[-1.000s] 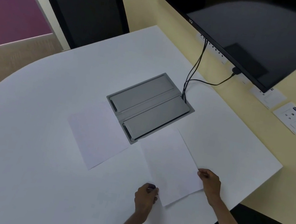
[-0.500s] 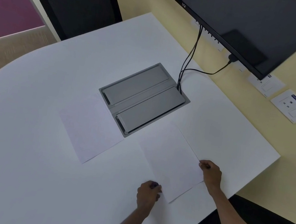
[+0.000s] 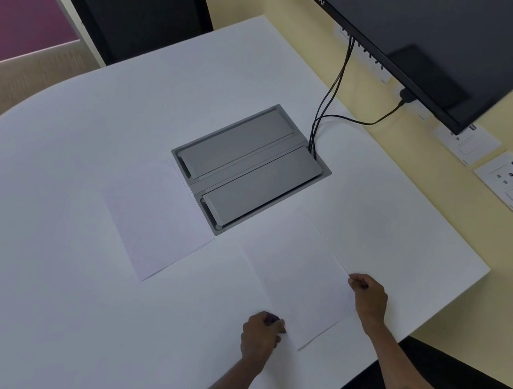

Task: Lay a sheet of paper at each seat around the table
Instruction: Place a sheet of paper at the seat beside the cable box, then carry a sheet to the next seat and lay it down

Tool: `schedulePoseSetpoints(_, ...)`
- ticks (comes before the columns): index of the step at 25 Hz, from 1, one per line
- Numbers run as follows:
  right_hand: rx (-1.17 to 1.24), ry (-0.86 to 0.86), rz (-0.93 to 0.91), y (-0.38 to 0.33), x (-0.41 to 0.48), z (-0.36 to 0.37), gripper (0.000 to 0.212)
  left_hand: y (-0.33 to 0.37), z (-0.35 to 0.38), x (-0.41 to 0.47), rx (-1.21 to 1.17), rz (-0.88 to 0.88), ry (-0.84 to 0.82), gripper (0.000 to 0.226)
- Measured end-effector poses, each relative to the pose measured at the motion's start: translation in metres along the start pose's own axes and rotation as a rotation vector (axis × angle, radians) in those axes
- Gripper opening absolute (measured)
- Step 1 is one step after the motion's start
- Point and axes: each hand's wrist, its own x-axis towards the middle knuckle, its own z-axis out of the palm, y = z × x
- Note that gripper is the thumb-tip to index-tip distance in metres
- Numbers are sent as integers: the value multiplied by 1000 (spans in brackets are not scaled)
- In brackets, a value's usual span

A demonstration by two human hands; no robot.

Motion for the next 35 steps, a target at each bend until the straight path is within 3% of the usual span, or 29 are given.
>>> schedulePoseSetpoints(10, 1, 29, 15, -3, -2, 2, 18, 0, -8, 8, 3, -13, -67, 14)
schedulePoseSetpoints(14, -218, 90, 9, -11, -11, 4, 26, -4, -24, 7, -23, -14, -55, 18)
schedulePoseSetpoints(17, -334, 89, -52, -21, -28, 21, 28, -3, -42, 7, -23, -1, 1, 19)
schedulePoseSetpoints(25, -326, -63, -315, -75, -107, 123, 25, -5, -146, 8, -91, 48, 235, 22)
schedulePoseSetpoints(35, -229, -255, -396, -151, -159, 227, 27, 3, -261, 37, -186, 13, 478, 17)
